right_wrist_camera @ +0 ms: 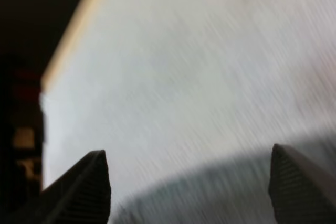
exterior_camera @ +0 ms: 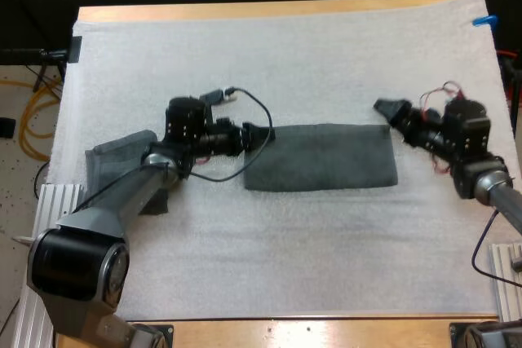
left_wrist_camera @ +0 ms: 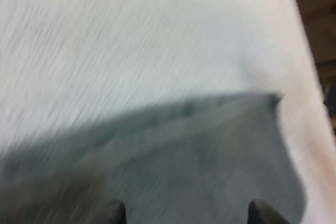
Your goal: Pick towel from pile fold and stack
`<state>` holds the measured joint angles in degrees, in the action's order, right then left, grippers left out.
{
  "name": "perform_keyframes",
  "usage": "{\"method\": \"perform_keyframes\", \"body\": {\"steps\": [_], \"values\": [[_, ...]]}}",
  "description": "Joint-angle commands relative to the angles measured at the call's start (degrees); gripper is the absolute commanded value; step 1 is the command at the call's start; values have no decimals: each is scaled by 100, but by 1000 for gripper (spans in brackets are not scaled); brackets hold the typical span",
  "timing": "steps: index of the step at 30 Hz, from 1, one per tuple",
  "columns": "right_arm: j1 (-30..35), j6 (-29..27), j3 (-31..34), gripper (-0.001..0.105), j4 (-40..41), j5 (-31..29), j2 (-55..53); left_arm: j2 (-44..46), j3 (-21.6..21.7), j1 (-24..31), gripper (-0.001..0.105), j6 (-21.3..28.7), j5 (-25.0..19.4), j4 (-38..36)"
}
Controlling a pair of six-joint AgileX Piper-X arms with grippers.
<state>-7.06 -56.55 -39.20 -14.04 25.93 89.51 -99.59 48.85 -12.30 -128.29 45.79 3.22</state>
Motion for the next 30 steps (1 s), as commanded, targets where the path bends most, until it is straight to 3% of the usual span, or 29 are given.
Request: {"method": "perform_keyframes", "body": {"steps": [1,5,7,13,19,24,30], "values": [[81,-70,-142,63,-205,131,-56,38,172,23,49,78,221,127],[148,-658,-478,63,286,211,-286,293,340,35,49,465,505,40],[147,-1231,-659,63,866,52,-508,571,339,35,51,676,498,-97],[147,-2689,-1106,63,2814,-727,-1222,1516,339,35,70,1085,127,-1093],[147,-2984,-1234,63,4310,-1035,-1939,2493,339,20,69,1455,-476,-2611],[147,-3108,-1232,63,5292,-1076,-2315,3128,339,20,69,1802,-633,-3690],[155,-3260,-1232,63,5550,-1075,-2026,3280,339,20,69,1802,-1014,-4055]]}}
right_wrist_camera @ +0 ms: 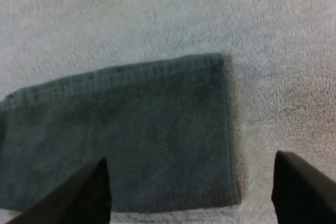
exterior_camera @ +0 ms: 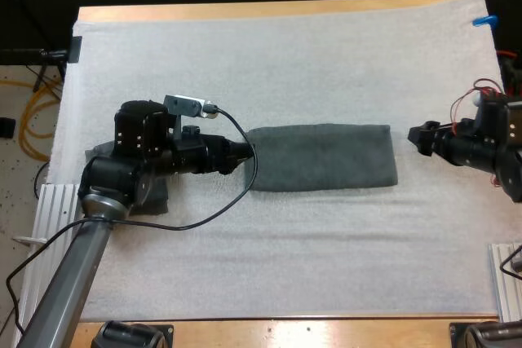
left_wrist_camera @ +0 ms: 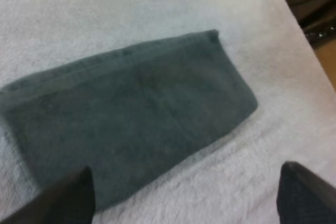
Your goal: Pick towel from pile fold and stack
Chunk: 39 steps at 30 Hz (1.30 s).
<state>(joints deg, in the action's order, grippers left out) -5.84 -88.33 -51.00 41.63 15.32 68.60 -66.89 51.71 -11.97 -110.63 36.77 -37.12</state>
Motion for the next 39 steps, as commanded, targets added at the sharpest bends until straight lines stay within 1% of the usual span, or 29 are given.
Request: {"method": "perform_keyframes", "body": {"steps": [1,3,7,11,13,15,17,19,20,21,23,24,26,28,29,31,32,33,37,39], "values": [[29,-80,-53,63,-87,-8,212,6,54,-13,69,36,-168,-10],[29,-80,-68,63,-260,-8,551,7,54,-13,69,36,-280,-10],[29,-80,-296,63,-494,65,1472,7,54,-13,69,36,-314,-23],[29,-55,-648,63,-586,363,2342,7,54,-13,69,36,-313,-23],[29,-36,-859,63,-581,720,2778,7,54,-13,69,36,-313,-35],[29,-17,-1126,63,-465,1244,3315,7,54,-13,69,36,-313,-35],[25,-28,-1293,63,-189,1447,3643,7,54,-13,69,9,-313,-35],[15,-61,-1317,63,-69,1556,3848,7,54,-13,69,5,-313,-35],[15,-64,-1317,63,-34,1704,3898,7,54,-13,69,-4,-313,-35],[4,-63,-1317,63,12,2129,3978,7,54,-13,69,-4,-313,-35],[-127,-108,-1317,63,101,2584,4068,7,54,-13,69,-4,-313,-35],[-190,-138,-1317,63,123,2643,4095,7,54,-13,69,-4,-313,-35],[-335,-190,-1317,63,122,2593,4132,7,54,-13,69,-4,-284,-35],[-446,-190,-1317,58,102,2321,4133,7,54,-13,69,-4,-175,-35],[-502,-176,-1322,50,83,2041,4133,7,54,-13,69,-4,-73,-35],[-550,-146,-1338,30,83,1588,4133,7,54,-13,69,-4,19,-35],[-563,-146,-1336,14,90,1378,4128,7,54,-13,69,-4,41,-35],[-567,-146,-1336,1,105,1250,4112,7,54,-13,69,-4,40,-35],[-567,-321,-1336,1,148,697,3940,7,54,-13,69,-4,40,-79],[-567,-447,-1336,1,215,285,3772,7,54,-13,69,-4,40,-130]]}}
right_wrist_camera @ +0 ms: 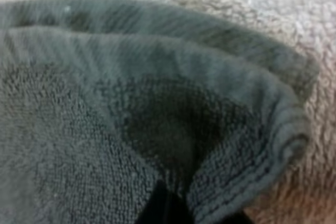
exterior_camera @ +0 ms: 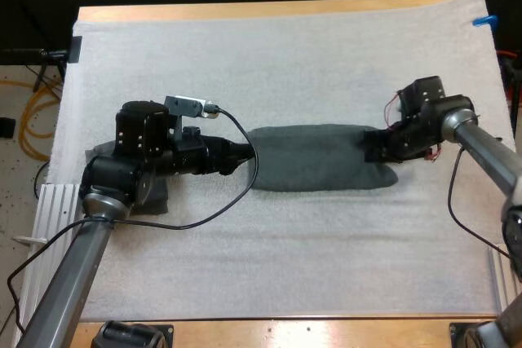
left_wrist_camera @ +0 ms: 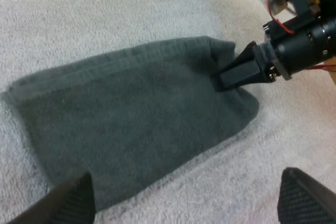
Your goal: Pick towel from pile fold and stack
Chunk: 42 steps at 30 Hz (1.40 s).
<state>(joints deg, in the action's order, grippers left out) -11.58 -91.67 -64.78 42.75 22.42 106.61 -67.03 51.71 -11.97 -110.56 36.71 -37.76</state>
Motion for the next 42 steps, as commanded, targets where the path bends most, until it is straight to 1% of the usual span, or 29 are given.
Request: {"method": "perform_keyframes", "body": {"steps": [1,2,4,5,9,11,12,16,19,21,23,27,31,32,34,39,42], "values": [[7,-186,43,1,135,-670,-107,21,54,-13,69,-12,46,-85],[7,-373,43,1,219,-1235,-284,21,49,-13,69,-12,46,-104],[7,-634,43,1,319,-1893,-512,21,40,-13,69,-12,46,-106],[7,-861,43,1,393,-2385,-666,21,40,-13,69,-12,46,-106],[7,-1490,43,1,522,-3997,-1074,21,40,-13,69,-12,46,-106],[7,-1681,43,1,524,-4519,-1236,21,40,-13,69,-12,46,-106],[7,-1703,43,1,524,-4625,-1304,21,40,-13,69,-12,46,-106],[-61,-1607,43,1,549,-4522,-1389,21,40,-13,69,-12,46,-106],[-237,-1374,43,1,602,-4122,-1378,21,40,-13,69,-12,46,-106],[-397,-1069,43,1,550,-3709,-1378,21,40,-13,69,-12,46,-106],[-525,-835,43,1,443,-3436,-1367,21,40,-13,69,-12,46,-106],[-737,-439,37,1,250,-3310,-1194,21,40,-13,69,-12,108,-138],[-823,-56,27,1,233,-2662,-930,21,40,-13,69,-12,212,-137],[-840,143,27,1,169,-2487,-860,21,40,-13,69,-12,212,-137],[-841,390,27,1,28,-2298,-798,21,40,-13,69,-12,212,-137],[-859,722,-32,1,-261,-1962,-789,21,40,-13,69,-12,212,-137],[-859,840,-31,1,-348,-1614,-789,21,40,-13,69,-12,212,-137]]}}
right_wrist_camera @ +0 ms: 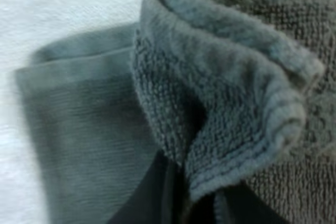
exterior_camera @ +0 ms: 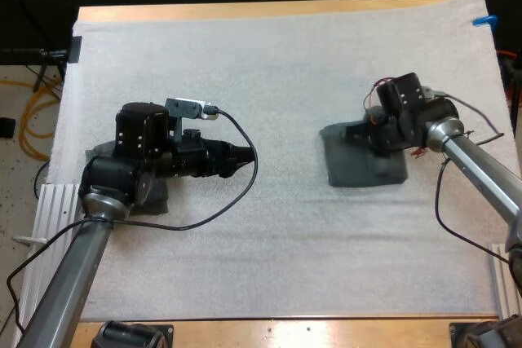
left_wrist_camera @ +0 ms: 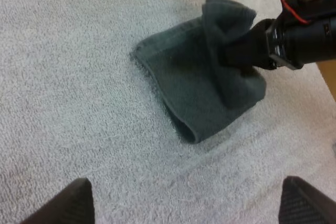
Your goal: Pick towel from pile fold and stack
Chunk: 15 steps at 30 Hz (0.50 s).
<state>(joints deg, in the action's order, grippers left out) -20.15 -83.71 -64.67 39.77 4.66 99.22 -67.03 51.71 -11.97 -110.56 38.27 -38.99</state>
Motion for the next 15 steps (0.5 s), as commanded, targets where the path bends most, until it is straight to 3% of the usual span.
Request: {"method": "perform_keyframes", "body": {"steps": [1,7,10,15], "values": [[-3,44,-42,1,-50,197,-45,21,40,-13,69,-12,55,-14],[-3,115,-42,5,-97,196,-40,21,40,-13,69,-12,55,-14],[-3,152,-42,20,-121,288,-40,21,40,-13,69,-12,55,-14],[-3,170,-42,59,-371,1163,-40,21,40,-13,69,-12,55,-14]]}}
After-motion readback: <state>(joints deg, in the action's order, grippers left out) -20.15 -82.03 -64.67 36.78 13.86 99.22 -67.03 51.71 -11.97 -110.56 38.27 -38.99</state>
